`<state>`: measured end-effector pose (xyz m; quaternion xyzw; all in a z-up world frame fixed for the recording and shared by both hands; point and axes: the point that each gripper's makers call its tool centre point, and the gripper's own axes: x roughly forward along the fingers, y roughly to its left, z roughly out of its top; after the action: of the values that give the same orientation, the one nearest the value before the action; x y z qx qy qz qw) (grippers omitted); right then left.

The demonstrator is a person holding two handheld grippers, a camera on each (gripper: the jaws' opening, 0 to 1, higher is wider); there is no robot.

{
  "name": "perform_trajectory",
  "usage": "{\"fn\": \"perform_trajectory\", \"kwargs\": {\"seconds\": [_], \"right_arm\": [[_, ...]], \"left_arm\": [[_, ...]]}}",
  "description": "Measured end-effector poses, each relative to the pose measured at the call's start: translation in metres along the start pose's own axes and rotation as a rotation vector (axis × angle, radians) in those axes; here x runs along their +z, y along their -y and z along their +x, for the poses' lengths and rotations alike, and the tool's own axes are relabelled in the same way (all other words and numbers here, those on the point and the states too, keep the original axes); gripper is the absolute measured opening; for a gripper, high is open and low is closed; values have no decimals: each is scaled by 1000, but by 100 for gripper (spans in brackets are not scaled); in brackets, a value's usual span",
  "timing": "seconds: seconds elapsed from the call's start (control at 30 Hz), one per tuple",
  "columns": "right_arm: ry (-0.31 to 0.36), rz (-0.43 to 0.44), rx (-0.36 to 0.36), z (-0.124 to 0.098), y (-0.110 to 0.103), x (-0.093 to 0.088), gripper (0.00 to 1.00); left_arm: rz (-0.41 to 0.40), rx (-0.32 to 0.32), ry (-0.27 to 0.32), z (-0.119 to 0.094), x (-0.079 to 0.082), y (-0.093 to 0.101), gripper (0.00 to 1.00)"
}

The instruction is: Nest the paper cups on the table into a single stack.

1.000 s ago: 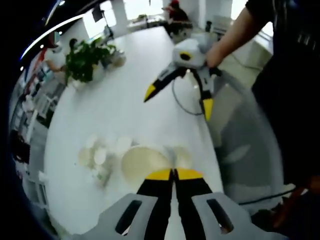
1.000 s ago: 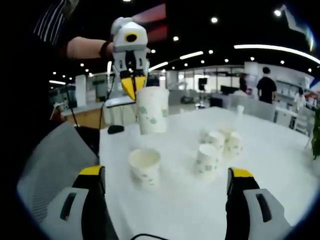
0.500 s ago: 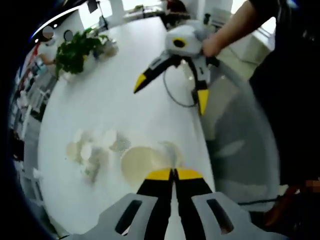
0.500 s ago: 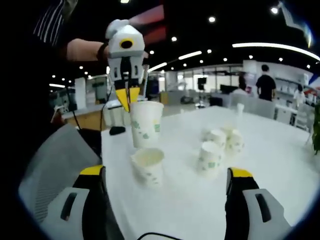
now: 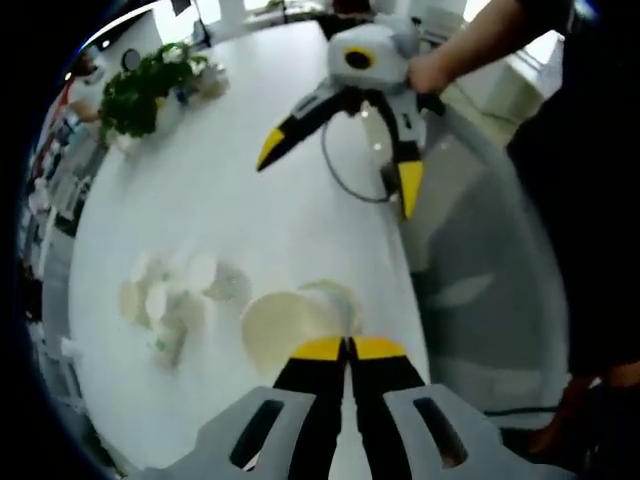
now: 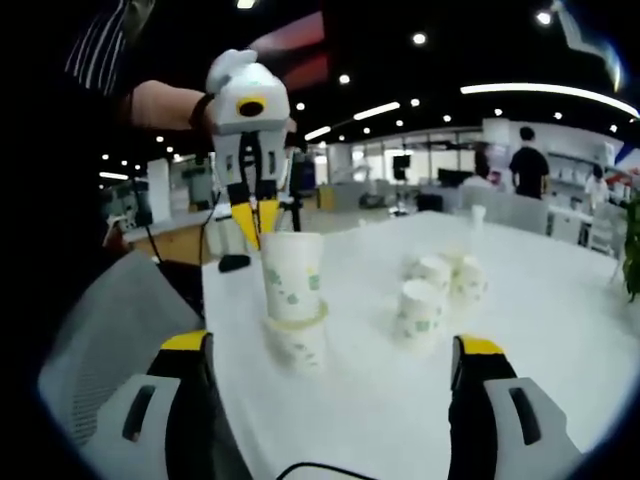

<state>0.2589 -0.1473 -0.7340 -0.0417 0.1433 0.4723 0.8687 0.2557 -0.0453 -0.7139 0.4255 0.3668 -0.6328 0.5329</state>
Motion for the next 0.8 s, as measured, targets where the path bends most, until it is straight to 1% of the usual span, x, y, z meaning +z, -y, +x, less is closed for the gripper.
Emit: {"fn": "perform_trajectory", "kwargs": {"seconds": [0.03,0.13,0.23,0.67,0.8], "right_arm": [[0,2,0,0,0,-1,96],[0,7,0,-1,0,-1,96],[-1,11,-2,-2,0,-2,96],[1,33,-1,-1,1,-7,95],[2,36,2,0,1,-7,95]], "left_arm": [[-9,-5,-12,2,-2,0,0],[-4,-2,-15,6,-2,-1,0],[-6,-14,-24,11,-4,0,0],[-14,-18,-37,25,-8,-4,0],[16,-15,-54,29,-13,-6,0]]}}
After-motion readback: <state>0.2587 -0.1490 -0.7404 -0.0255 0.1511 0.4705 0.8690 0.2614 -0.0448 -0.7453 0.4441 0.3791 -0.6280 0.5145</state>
